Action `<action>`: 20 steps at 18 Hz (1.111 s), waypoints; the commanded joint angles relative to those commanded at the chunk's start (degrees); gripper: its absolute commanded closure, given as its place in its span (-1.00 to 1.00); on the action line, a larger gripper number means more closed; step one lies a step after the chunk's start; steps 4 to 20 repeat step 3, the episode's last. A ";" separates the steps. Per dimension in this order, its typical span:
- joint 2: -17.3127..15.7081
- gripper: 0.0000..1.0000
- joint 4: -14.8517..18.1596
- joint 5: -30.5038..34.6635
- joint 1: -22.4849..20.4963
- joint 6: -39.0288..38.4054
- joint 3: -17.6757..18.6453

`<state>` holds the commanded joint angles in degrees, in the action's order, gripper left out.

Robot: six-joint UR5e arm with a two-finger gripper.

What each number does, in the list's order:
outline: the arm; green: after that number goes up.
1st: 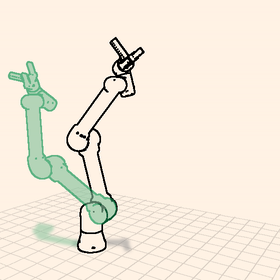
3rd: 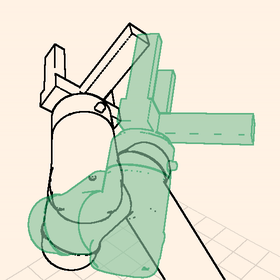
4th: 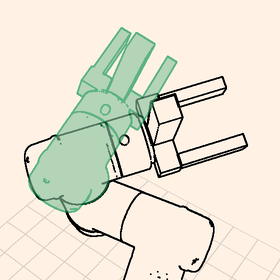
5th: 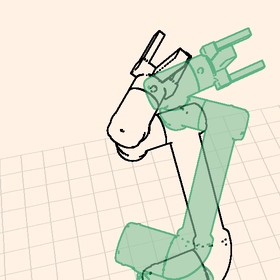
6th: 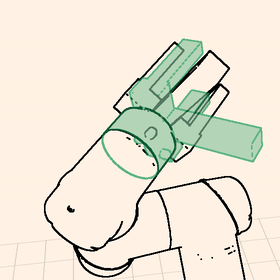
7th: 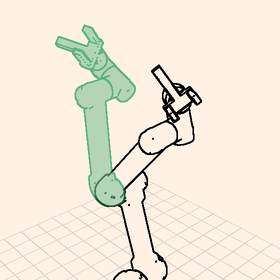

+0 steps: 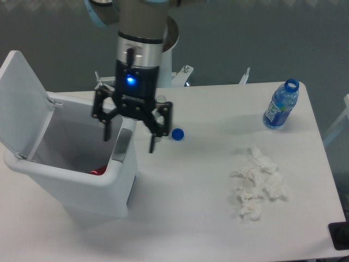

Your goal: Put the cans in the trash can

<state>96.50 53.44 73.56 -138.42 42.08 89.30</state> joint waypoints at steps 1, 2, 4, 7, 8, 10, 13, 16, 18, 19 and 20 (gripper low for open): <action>0.26 -1.00 -0.09 0.79 -0.27 1.50 0.00; 0.96 -1.00 -0.17 1.50 -0.79 2.82 0.00; 1.40 -1.00 -0.17 1.68 -1.23 4.66 0.00; 1.40 -1.00 -0.17 1.68 -1.23 4.66 0.00; 1.40 -1.00 -0.17 1.68 -1.23 4.66 0.00; 1.40 -1.00 -0.17 1.68 -1.23 4.66 0.00; 1.40 -1.00 -0.17 1.68 -1.23 4.66 0.00; 1.40 -1.00 -0.17 1.68 -1.23 4.66 0.00; 1.40 -1.00 -0.17 1.68 -1.23 4.66 0.00; 1.40 -1.00 -0.17 1.68 -1.23 4.66 0.00; 1.40 -1.00 -0.17 1.68 -1.23 4.66 0.00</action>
